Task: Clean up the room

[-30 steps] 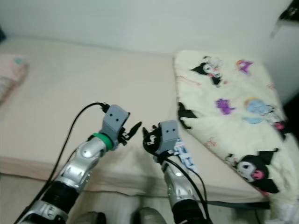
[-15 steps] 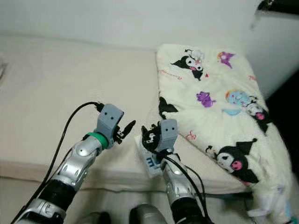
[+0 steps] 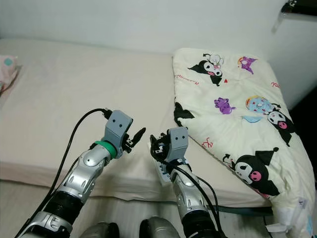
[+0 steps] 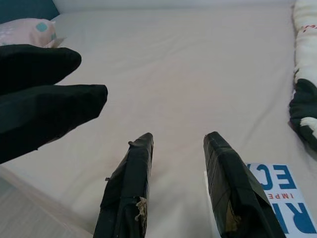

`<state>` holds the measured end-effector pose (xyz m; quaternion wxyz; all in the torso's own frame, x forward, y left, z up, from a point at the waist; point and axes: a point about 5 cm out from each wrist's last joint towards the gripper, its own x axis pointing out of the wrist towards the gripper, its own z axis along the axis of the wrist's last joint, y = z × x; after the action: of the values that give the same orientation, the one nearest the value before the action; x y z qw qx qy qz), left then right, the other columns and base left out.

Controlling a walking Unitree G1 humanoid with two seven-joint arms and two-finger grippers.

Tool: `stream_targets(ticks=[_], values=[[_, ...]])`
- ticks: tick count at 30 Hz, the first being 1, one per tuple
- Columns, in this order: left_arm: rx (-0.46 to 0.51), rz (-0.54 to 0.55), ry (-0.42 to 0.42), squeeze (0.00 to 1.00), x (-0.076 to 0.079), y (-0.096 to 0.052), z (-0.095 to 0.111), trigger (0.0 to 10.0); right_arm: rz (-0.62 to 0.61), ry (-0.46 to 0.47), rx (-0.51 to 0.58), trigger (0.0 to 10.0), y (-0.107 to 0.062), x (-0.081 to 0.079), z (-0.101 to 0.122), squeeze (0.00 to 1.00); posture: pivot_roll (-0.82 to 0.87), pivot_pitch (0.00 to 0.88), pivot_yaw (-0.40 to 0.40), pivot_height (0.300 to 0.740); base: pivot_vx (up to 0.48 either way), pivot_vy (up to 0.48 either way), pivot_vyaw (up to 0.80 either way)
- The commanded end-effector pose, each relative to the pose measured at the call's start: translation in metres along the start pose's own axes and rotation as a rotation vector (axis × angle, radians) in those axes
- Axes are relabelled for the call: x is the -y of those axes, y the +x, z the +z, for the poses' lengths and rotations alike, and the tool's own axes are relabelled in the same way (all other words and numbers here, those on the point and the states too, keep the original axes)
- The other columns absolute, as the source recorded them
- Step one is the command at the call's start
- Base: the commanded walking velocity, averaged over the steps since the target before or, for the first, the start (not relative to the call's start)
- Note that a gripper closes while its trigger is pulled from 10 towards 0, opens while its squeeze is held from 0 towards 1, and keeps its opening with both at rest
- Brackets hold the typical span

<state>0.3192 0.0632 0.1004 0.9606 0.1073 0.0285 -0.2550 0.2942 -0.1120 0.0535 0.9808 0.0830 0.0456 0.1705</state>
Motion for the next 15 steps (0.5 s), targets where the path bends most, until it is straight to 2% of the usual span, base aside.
stream_targets(ticks=[1,6,10,12,15], values=[[-0.028,0.002,-0.007,0.0,0.0003,-0.0009,-0.0059,10.0,-0.003,0.009,-0.024,10.0,-0.0027,-0.0008,-0.0056,0.0,-0.07,0.032,0.023,0.74,0.0,0.0,0.0],[-0.028,0.008,-0.013,0.0,-0.0002,-0.0004,-0.0055,10.0,-0.002,0.009,-0.025,10.0,-0.0024,-0.0012,-0.0059,0.0,-0.07,0.032,0.023,0.74,0.0,0.0,0.0],[-0.035,0.017,-0.043,0.0,-0.0008,-0.0006,-0.0066,10.0,0.001,0.009,-0.026,10.0,-0.002,-0.0018,-0.0061,0.0,-0.07,0.032,0.024,0.74,0.0,0.48,0.0],[-0.023,0.02,-0.029,0.0,-0.0015,-0.0007,-0.0053,10.0,0.001,0.009,-0.027,10.0,-0.0019,-0.002,-0.0063,0.0,-0.07,0.031,0.023,0.74,0.0,0.48,0.0],[-0.008,0.015,-0.023,0.0,-0.0019,-0.0009,-0.0031,10.0,0.003,0.009,-0.027,10.0,-0.0017,-0.0026,-0.0065,0.0,-0.06,0.031,0.025,0.74,0.0,0.106,0.0]])
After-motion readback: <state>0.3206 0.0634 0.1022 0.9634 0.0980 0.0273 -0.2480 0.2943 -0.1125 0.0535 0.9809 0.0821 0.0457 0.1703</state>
